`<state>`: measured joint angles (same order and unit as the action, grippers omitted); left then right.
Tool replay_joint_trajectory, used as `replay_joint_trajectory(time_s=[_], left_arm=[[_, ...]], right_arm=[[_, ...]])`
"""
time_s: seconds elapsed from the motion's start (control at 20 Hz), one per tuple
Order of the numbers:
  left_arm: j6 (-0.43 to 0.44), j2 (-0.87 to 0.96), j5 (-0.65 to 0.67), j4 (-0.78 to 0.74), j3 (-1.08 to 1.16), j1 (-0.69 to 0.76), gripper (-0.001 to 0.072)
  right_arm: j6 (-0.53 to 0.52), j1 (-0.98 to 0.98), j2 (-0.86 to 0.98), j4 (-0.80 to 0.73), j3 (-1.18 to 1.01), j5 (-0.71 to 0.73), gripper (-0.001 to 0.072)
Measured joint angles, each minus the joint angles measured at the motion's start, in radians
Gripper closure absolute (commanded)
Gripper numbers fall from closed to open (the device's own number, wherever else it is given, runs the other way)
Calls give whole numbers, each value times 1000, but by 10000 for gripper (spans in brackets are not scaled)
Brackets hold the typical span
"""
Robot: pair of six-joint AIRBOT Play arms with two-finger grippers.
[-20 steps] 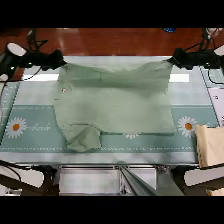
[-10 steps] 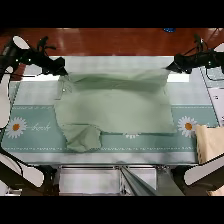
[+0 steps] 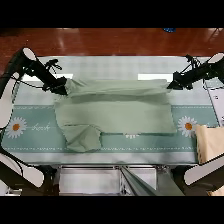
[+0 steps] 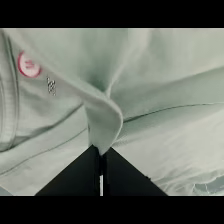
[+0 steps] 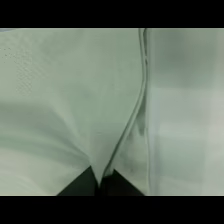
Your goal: Fold the shirts.
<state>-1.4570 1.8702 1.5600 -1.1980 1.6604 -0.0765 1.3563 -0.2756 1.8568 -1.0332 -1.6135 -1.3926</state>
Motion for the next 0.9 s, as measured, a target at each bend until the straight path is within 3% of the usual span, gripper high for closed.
replay_joint_trajectory(time_s=[0.05, 0.1, 0.15, 0.35, 0.5, 0.75, 0.9], left_arm=[[2, 0, 14, -1, -3, 0, 677], [2, 0, 26, -4, -6, 0, 517], [2, 0, 46, -12, -8, 1, 215], [-34, -14, 137, -29, -13, -2, 201], [-56, -105, 160, -87, -51, -22, 201], [-77, -429, 34, -202, -387, -131, 201], [-74, -611, -47, -100, -692, -272, 201]], right_arm=[[7, 0, 1, -3, 3, -6, 502], [13, 0, 1, -6, 5, -10, 300], [22, 0, 2, -10, 6, -13, 297], [61, -14, -16, -14, 8, -93, 298], [92, -62, -108, -106, 46, -142, 298], [86, -150, -383, -129, 379, 23, 298], [38, -171, -513, -79, 581, 120, 302]])
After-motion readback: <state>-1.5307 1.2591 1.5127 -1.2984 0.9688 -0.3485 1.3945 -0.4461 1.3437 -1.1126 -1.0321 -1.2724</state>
